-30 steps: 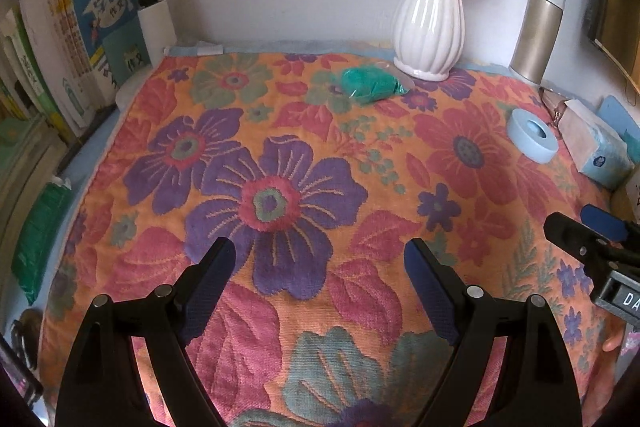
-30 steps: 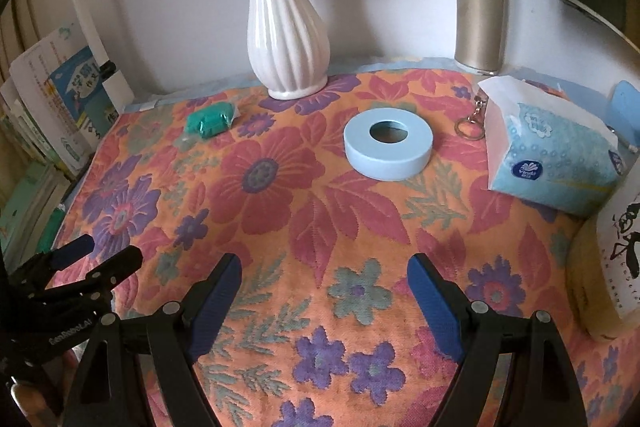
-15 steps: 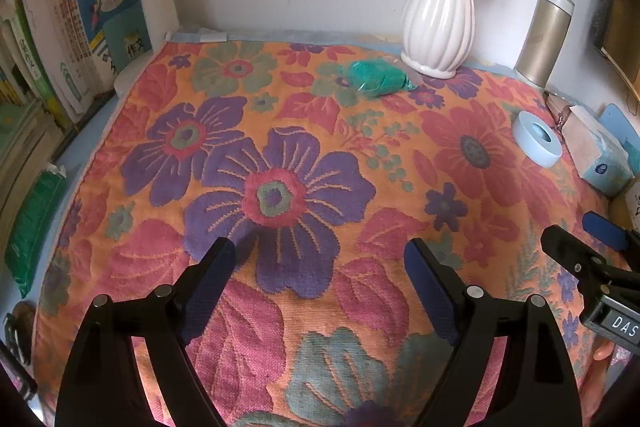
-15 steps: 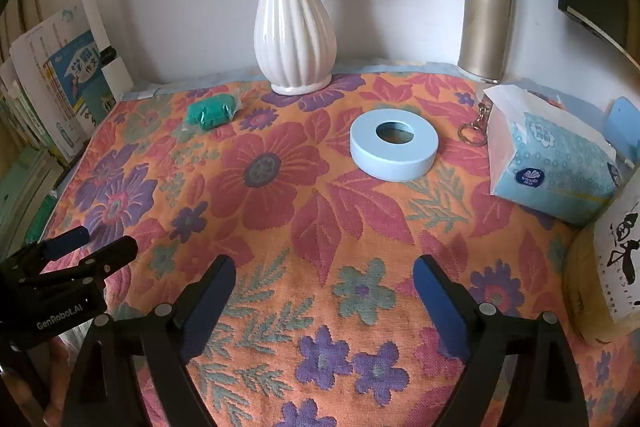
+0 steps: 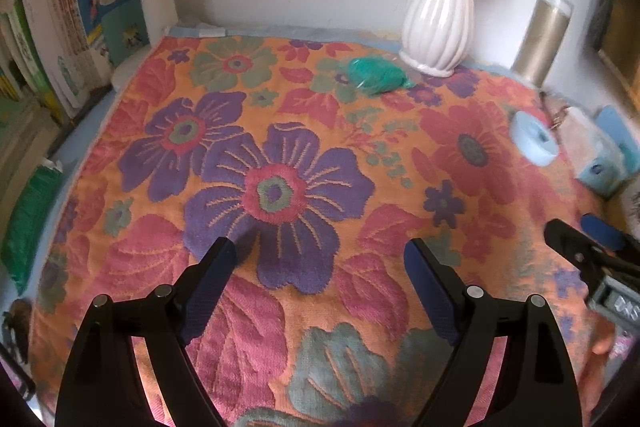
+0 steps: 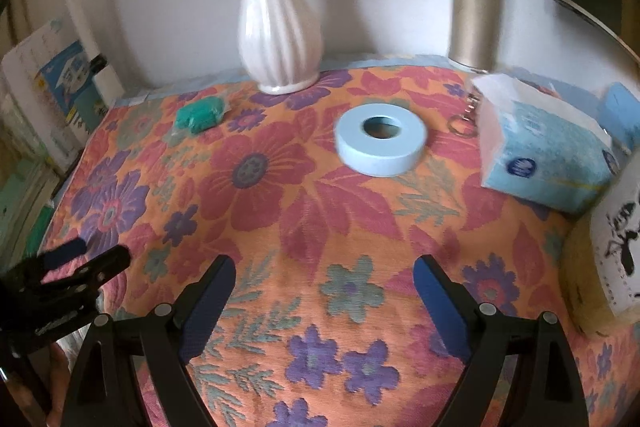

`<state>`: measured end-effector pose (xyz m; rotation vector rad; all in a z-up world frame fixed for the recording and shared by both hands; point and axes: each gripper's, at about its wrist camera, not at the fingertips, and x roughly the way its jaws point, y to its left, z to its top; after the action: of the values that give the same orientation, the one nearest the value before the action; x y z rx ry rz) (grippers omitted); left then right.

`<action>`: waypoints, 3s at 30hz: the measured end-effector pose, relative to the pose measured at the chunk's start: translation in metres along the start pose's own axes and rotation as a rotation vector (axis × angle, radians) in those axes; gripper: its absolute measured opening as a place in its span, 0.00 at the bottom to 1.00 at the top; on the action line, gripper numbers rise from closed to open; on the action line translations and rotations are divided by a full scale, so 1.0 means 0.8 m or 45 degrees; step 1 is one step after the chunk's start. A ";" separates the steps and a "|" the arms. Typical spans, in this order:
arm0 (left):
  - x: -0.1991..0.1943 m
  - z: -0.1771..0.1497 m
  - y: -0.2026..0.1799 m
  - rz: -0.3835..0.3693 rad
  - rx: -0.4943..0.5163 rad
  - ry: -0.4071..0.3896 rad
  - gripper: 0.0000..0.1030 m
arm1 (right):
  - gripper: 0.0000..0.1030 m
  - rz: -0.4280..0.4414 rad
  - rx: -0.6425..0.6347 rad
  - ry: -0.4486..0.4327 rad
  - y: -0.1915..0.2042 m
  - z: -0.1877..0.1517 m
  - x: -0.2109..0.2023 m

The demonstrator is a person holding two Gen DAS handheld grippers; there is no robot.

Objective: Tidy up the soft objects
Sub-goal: 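Grasp the green packet with the left gripper while the right grasps the blue tape roll, then carry the green packet and blue tape roll to the woven basket and release both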

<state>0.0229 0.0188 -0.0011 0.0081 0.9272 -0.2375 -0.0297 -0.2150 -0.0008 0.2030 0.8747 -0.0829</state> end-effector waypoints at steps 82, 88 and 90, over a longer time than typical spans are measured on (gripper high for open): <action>-0.163 -0.012 -0.584 -0.877 0.843 -0.060 0.82 | 0.69 -0.386 0.771 -0.235 -0.500 -0.082 -0.306; -0.205 -0.019 -0.508 -0.776 0.789 -0.224 0.82 | 0.71 -0.395 0.684 -0.305 -0.429 -0.084 -0.336; -0.217 -0.018 -0.467 -0.718 0.738 -0.276 0.83 | 0.71 -0.353 0.632 -0.339 -0.392 -0.080 -0.338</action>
<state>-0.1655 -0.3088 0.1637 0.2535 0.6012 -1.0058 -0.2995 -0.5111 0.1219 0.5207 0.5990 -0.5766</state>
